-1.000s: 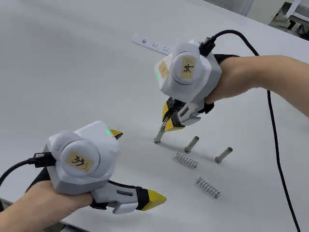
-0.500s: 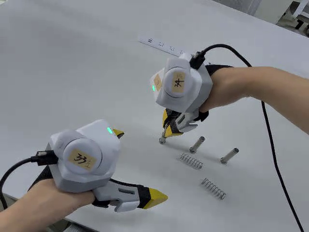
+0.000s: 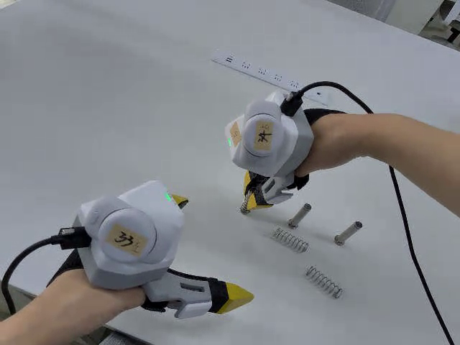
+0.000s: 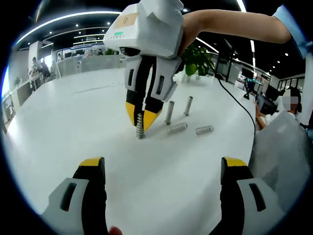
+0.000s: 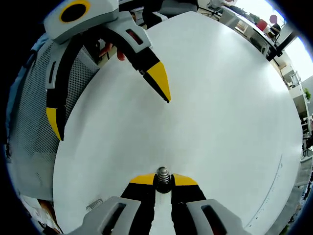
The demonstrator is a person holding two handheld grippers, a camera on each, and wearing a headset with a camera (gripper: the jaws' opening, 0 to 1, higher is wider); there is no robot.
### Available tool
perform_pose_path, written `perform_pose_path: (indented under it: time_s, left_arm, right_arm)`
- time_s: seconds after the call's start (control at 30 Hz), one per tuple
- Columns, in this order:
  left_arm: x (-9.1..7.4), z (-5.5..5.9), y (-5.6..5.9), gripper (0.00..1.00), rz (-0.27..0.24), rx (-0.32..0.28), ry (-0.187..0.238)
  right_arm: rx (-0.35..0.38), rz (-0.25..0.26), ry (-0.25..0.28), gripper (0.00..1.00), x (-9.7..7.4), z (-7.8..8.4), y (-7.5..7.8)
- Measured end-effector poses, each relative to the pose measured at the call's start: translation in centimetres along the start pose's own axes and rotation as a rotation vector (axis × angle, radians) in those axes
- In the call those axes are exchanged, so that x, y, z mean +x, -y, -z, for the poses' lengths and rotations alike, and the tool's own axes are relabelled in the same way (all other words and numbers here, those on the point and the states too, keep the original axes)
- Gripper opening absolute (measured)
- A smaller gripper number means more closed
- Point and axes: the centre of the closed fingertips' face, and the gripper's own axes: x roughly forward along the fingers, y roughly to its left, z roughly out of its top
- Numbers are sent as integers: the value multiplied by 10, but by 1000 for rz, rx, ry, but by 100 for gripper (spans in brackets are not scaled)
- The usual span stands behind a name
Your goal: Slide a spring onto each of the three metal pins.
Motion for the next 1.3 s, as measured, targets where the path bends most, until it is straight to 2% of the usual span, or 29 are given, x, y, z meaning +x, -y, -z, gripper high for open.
perform_pose_path:
  time_s: [0.57,0.67,0.77,0.97,1.13,1.2,1.3]
  left_arm:
    - [1,-1,2,97,4,0,0]
    - [1,0,2,97,2,-3,-2]
    - [1,0,1,97,1,-3,-2]
    - [2,-1,1,97,2,-1,-1]
    - [2,-6,-1,98,-2,1,7]
    - [2,-7,-2,98,-1,5,7]
    - [2,-9,-2,98,1,9,9]
  right_arm:
    - [4,22,-7,10,4,6,2]
    - [20,20,5,19,4,6,2]
    - [30,40,25,32,4,5,5]
    - [55,46,62,62,0,5,4]
    - [90,64,124,92,-3,4,0]
    - [99,72,133,99,-4,5,-1]
    - [122,76,156,99,-7,7,-4]
